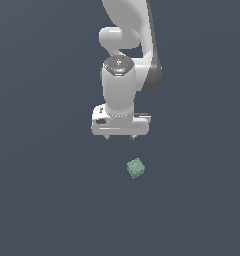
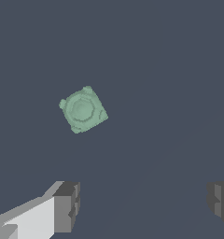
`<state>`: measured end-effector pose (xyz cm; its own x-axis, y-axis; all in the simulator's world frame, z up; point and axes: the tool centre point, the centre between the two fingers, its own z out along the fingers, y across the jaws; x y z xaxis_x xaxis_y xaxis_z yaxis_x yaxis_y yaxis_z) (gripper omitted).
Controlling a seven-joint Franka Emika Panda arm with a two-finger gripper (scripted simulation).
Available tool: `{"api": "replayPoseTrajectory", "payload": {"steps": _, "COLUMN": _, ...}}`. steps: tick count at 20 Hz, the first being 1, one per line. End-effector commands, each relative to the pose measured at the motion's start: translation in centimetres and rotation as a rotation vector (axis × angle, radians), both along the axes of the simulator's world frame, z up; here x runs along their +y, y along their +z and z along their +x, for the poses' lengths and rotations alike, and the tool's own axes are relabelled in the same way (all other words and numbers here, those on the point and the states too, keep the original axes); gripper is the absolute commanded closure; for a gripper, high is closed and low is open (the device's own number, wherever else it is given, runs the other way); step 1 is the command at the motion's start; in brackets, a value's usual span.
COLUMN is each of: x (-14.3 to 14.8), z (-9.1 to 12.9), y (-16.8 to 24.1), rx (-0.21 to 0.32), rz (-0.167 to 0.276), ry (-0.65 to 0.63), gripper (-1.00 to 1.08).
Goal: Pick up the object and move it to a goal position.
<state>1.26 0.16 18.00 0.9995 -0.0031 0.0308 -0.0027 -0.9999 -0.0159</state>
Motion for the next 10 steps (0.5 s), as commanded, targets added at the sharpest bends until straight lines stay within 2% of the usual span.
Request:
{"api": "replayPoseTrajectory", "payload": {"steps": 1, "x": 0.0, "z": 0.0, "y": 0.0, "rx": 0.000, "rz": 0.000, "ry": 0.000, "gripper": -0.92}}
{"api": "replayPoseTrajectory", "payload": {"steps": 10, "x": 1.0, "z": -1.0, "y": -1.5, "rx": 0.034, "rz": 0.005, "ry": 0.034, "gripper": -0.92}}
